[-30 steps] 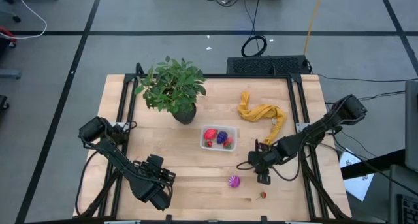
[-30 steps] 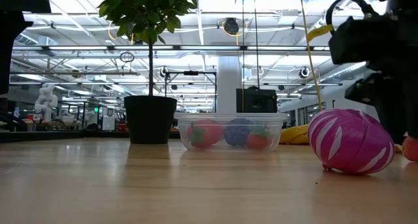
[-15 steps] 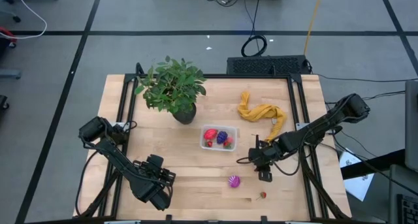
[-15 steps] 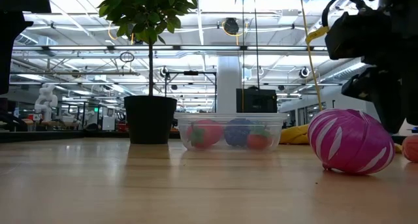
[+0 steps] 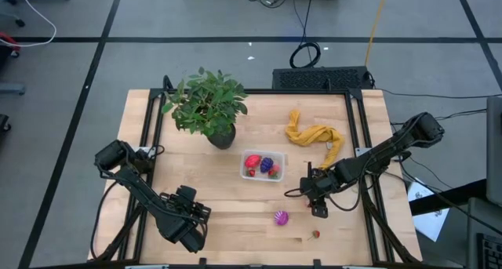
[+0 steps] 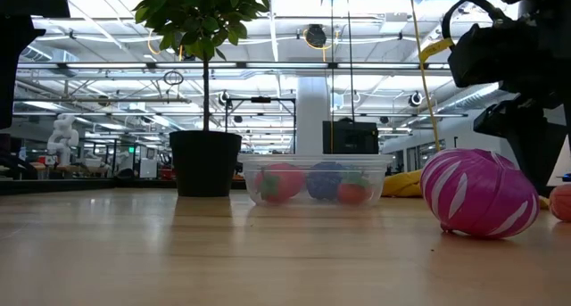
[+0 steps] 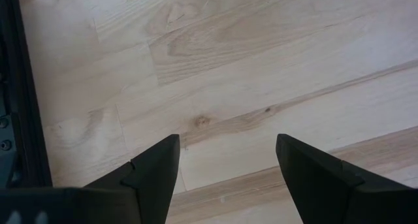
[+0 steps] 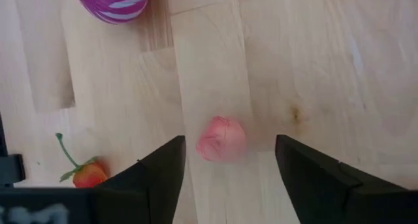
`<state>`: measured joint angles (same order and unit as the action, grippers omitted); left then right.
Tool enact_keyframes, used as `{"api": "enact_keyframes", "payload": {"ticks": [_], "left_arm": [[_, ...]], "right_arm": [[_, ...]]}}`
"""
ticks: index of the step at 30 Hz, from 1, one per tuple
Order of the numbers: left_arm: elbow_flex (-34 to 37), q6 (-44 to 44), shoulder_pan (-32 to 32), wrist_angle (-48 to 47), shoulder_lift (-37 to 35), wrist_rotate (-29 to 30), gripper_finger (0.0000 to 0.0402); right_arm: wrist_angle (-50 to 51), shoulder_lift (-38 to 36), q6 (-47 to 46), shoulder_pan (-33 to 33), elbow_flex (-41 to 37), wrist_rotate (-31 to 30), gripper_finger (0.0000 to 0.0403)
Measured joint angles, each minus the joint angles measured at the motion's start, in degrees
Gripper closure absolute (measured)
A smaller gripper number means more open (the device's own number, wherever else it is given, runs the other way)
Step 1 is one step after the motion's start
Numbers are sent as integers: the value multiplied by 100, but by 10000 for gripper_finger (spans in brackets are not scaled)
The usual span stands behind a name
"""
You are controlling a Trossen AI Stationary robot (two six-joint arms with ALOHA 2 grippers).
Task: Pick and placing Produce into tupperware
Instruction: Put the peach into the bin
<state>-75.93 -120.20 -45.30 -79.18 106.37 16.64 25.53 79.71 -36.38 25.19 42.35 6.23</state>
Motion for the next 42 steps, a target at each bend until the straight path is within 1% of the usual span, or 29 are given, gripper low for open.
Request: {"api": "enact_keyframes", "payload": {"ticks": [6,11,15,28,42], "left_arm": [[0,0,0,0,0,0,144],[0,2,0,0,0,0,144],[0,0,0,0,0,0,144],[-1,0,0,2,0,0,144],[-1,2,0,48,0,0,144]], "right_arm": [[-172,-5,-210,0,-245,-4,163],[-658,-8,-339,0,-624,-8,151],[-909,-29,-330,-2,-772,-14,145],[-1027,-16,-191,-7,-802,-47,150],[-1519,10,-66,-13,-862,-133,152]]}}
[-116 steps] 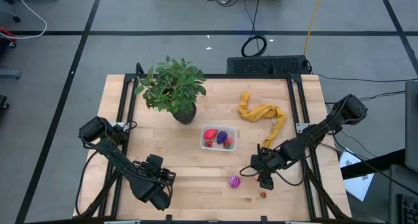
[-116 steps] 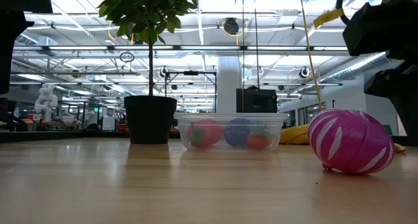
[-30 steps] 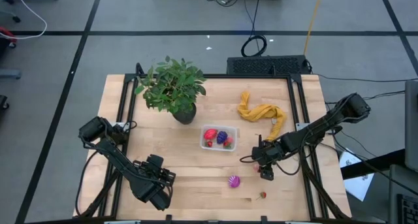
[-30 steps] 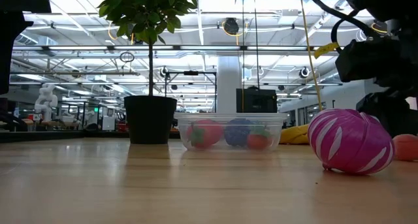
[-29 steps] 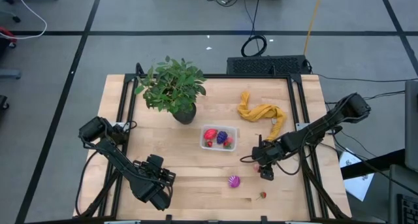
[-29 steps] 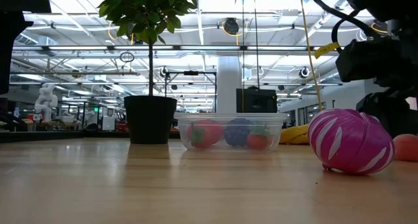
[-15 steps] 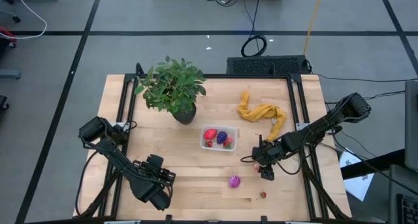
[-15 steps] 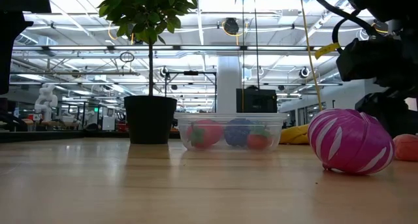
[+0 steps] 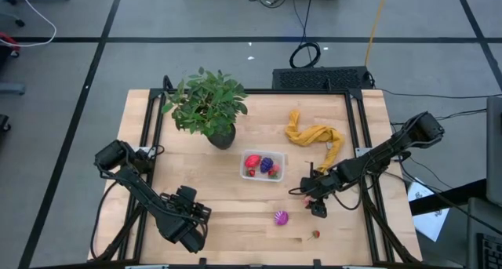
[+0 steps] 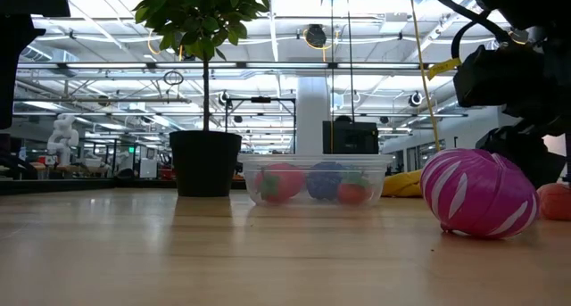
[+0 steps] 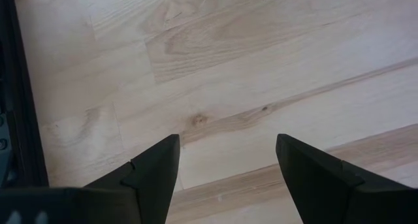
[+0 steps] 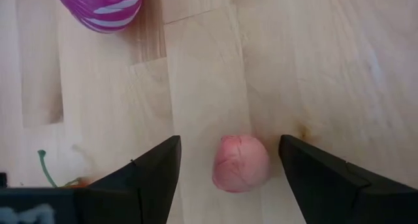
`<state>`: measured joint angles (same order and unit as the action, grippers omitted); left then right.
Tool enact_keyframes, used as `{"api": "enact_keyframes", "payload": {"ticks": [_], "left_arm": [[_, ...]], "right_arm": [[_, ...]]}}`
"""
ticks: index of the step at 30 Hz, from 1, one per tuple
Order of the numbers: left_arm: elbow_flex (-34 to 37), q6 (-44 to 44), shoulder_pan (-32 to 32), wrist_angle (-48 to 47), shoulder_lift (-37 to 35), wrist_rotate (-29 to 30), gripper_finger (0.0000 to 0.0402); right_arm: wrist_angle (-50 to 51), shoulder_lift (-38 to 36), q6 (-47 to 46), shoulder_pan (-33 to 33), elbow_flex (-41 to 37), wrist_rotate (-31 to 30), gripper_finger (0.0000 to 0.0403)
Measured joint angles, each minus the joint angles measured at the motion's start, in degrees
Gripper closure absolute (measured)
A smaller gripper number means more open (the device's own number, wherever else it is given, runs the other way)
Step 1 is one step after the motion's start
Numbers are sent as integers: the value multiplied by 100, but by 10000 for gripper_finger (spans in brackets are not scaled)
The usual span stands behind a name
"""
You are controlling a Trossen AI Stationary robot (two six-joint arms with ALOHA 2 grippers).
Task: Pick and placing Produce into tupperware
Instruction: Put the peach into the bin
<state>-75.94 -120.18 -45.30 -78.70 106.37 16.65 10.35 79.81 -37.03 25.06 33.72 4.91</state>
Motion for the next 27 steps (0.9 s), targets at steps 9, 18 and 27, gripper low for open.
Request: {"api": "enact_keyframes", "payload": {"ticks": [9,18,27], "left_arm": [[1,55,0,103,0,2,144],[2,61,0,101,0,4,144],[2,127,0,97,0,299,144]], "right_arm": [[37,-24,-107,-2,-120,-53,152],[176,-22,-117,-2,-121,-51,152],[254,-17,-265,-7,-128,109,152]]}}
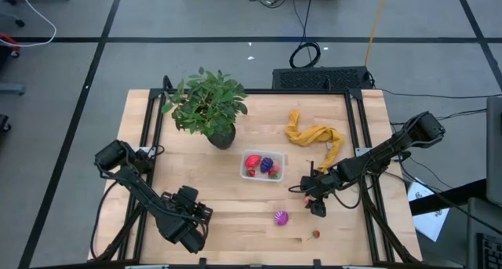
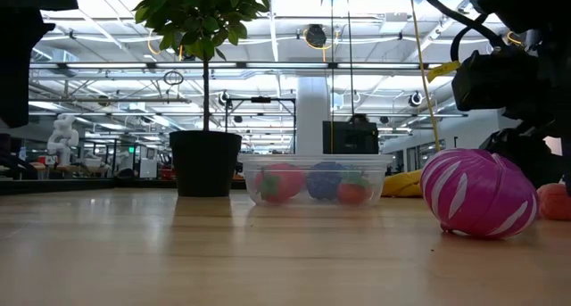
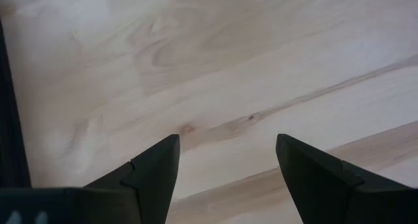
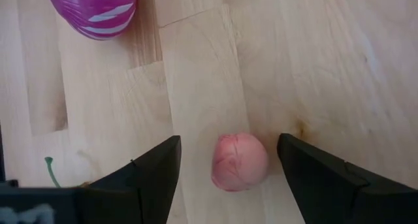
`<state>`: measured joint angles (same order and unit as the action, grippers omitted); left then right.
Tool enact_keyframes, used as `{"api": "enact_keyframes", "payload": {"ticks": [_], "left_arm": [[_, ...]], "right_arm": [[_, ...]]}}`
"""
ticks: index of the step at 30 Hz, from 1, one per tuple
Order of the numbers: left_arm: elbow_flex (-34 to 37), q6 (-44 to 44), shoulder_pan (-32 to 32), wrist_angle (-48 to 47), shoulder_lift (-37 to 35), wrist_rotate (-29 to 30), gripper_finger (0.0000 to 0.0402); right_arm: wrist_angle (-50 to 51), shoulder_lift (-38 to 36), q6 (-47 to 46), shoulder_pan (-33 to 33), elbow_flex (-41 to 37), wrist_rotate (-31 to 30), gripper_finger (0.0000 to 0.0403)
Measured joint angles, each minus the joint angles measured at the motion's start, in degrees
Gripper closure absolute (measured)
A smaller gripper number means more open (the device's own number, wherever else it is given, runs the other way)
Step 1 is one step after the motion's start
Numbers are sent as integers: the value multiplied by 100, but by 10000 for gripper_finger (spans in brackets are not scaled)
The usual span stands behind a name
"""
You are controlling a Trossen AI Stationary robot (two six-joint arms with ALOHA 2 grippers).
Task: Pick and placing Produce into tupperware
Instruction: Put the peach into the bin
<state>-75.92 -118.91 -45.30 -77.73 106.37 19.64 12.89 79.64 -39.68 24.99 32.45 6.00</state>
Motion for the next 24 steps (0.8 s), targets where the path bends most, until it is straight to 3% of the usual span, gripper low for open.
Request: {"api": "enact_keyframes", "payload": {"ticks": [8,24], "left_arm": [[0,74,0,-1,0,36,144],[-2,72,0,-3,0,44,144]], "right_arm": [[333,2,-164,4,-5,81,165],[212,-7,-124,-85,-9,21,289]]}}
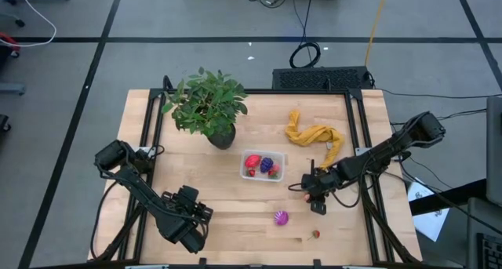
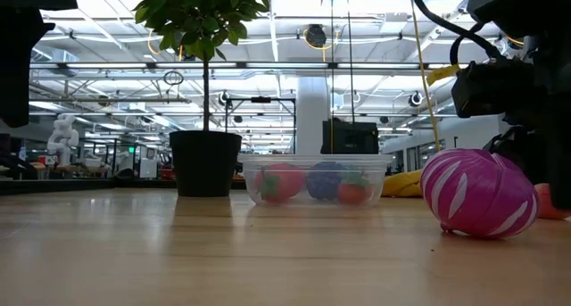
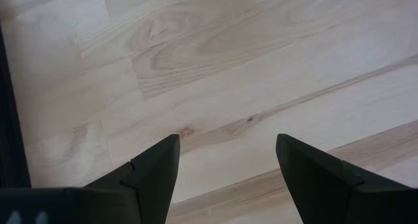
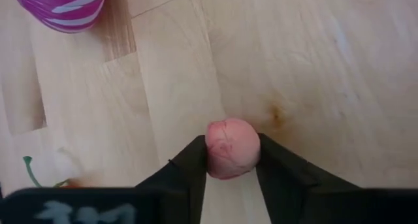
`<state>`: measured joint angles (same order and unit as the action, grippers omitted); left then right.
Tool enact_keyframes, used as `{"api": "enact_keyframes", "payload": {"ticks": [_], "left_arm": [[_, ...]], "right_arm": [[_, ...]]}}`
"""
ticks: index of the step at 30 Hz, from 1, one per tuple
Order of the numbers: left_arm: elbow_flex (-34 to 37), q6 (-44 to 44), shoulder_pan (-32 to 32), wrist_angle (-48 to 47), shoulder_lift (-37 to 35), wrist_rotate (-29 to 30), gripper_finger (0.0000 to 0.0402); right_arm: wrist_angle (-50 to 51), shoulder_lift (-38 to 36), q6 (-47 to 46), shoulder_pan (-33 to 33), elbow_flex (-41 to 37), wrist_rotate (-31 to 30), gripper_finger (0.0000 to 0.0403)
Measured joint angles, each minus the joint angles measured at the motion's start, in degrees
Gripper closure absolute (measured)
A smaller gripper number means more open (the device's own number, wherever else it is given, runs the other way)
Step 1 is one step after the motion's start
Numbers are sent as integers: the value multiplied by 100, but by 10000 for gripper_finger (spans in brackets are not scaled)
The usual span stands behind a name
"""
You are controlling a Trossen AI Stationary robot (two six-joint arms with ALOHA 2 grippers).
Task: Pick and placing Produce into tupperware
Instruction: Put the peach into the bin
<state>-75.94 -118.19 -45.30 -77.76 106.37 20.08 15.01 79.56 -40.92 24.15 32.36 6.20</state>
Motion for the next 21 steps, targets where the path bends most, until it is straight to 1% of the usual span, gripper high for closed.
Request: {"api": "enact_keyframes", "payload": {"ticks": [4,7,10,14,21], "left_arm": [[2,0,0,0,0,2,144],[0,0,0,-4,0,4,144],[2,-2,0,-11,0,45,144],[1,22,0,-16,0,141,144],[0,68,0,-15,0,162,144]], "right_arm": [[-36,-108,127,-146,-6,110,309],[45,-258,204,-286,-21,276,310],[69,-405,294,-396,28,255,309],[30,-477,634,-545,310,235,308],[1,-445,1690,-966,1110,172,307]]}}
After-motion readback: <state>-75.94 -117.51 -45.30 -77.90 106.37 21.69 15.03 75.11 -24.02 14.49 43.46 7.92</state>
